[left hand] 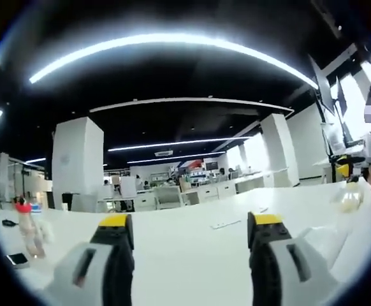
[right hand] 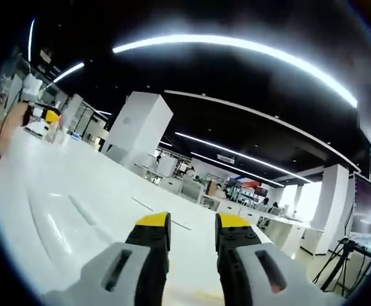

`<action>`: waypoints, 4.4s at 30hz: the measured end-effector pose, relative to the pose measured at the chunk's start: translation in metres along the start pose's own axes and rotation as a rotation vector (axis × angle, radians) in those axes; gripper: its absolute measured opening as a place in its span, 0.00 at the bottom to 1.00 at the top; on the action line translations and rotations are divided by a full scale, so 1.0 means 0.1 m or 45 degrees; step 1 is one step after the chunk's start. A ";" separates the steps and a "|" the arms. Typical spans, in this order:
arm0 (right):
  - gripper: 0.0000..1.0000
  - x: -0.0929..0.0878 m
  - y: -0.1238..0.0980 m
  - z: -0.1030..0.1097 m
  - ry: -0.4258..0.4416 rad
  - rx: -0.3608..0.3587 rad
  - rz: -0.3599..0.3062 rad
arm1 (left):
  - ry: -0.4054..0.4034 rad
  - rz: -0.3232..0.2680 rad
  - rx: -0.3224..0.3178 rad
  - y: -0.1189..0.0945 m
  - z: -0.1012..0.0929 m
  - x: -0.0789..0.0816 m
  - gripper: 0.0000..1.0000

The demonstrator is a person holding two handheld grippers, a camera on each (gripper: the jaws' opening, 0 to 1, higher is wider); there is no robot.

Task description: Snap each plastic latch of the storage box into its locked position after aligning the lid with the box until every specified latch is closed and the lid sits flush.

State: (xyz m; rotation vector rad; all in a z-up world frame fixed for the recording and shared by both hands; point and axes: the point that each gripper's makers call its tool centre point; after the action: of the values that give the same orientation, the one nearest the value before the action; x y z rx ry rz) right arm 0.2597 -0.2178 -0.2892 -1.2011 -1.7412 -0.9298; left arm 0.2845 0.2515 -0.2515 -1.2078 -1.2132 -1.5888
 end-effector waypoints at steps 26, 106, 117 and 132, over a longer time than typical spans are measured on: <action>0.27 0.04 -0.01 -0.02 0.023 -0.003 -0.038 | 0.160 -0.012 -0.416 0.36 -1.21 0.22 0.73; 0.27 -0.15 -0.06 -0.34 0.080 -0.172 0.033 | 0.630 0.978 -1.653 0.23 -4.98 -1.51 0.45; 0.27 -0.15 -0.06 -0.33 0.080 -0.174 0.046 | 0.648 1.017 -1.676 0.18 -5.02 -1.54 0.41; 0.27 -0.17 -0.01 -0.31 0.063 -0.172 0.064 | 0.685 1.075 -1.670 0.23 -4.83 -1.58 0.41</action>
State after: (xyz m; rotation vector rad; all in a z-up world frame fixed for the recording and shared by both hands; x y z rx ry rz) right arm 0.2687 -0.2514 -0.2922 -1.2916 -1.6233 -1.0515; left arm 0.2373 -0.2174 -0.4434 -1.5150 0.8182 -1.7458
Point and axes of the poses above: the point that each gripper's makers call its tool centre point, and the gripper's own axes: y roughly forward along the fingers, z roughly to its left, x roughly out of its top, and after that the axes turned 4 degrees about x, right-handed
